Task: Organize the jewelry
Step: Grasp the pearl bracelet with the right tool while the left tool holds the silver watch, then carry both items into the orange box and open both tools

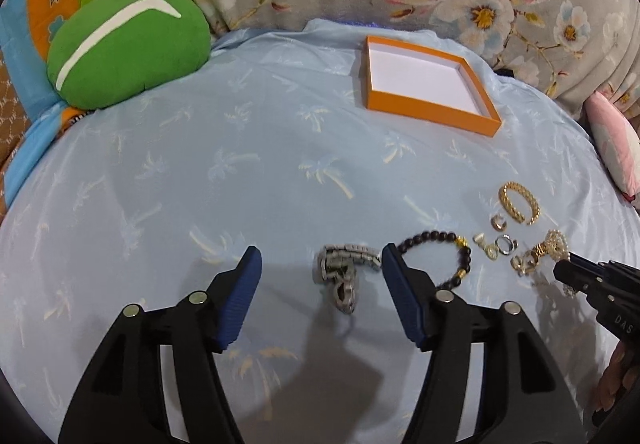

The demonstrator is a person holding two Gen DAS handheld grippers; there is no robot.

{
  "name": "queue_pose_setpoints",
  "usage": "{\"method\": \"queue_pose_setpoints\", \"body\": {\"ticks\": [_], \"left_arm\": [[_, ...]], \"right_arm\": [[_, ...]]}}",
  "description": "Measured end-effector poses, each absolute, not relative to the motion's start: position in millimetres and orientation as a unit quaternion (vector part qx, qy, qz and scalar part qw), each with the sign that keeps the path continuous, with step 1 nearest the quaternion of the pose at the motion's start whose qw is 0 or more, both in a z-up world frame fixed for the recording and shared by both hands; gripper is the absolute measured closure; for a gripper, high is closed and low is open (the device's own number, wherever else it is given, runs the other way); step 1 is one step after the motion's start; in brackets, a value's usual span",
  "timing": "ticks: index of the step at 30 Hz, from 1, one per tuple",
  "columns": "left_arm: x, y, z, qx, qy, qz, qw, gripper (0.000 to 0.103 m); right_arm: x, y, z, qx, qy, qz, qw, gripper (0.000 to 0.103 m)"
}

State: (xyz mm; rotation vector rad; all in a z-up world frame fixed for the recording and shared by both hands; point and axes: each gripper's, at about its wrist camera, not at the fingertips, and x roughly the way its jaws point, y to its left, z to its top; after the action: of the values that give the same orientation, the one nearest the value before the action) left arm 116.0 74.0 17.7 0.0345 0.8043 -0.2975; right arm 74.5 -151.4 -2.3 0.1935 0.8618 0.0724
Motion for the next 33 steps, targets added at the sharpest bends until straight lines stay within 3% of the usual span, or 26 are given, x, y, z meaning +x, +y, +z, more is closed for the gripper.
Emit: {"method": "queue_pose_setpoints", "body": {"ticks": [5,8,10,15,22,33], "left_arm": [[121.7,60.0,3.6,0.023,0.416,-0.144,0.897,0.043],[120.2,54.5,-1.9,0.04,0.419,-0.136,0.897,0.05],[117.4,52.6,-1.9,0.049,0.416,-0.139,0.897,0.069],[113.8,55.7,-1.6,0.036,0.416,-0.151,0.896,0.093],[107.6,55.7,5.5,0.006,0.417,-0.169,0.893,0.095],[132.3,49.1,78.5,-0.012,0.347,-0.2,0.916,0.095]], "right_arm": [[76.5,-146.6,-6.1,0.094,0.42,0.039,0.902,0.09],[76.8,-146.9,-6.0,0.095,0.419,0.04,0.902,0.09],[76.3,-148.2,-6.7,0.098,0.419,0.039,0.902,0.09],[76.6,-148.4,-9.4,0.102,0.422,0.038,0.9,0.09],[75.5,-150.3,-3.5,0.107,0.413,0.035,0.904,0.09],[114.7,-171.9,44.8,0.104,0.378,0.041,0.919,0.09]]}}
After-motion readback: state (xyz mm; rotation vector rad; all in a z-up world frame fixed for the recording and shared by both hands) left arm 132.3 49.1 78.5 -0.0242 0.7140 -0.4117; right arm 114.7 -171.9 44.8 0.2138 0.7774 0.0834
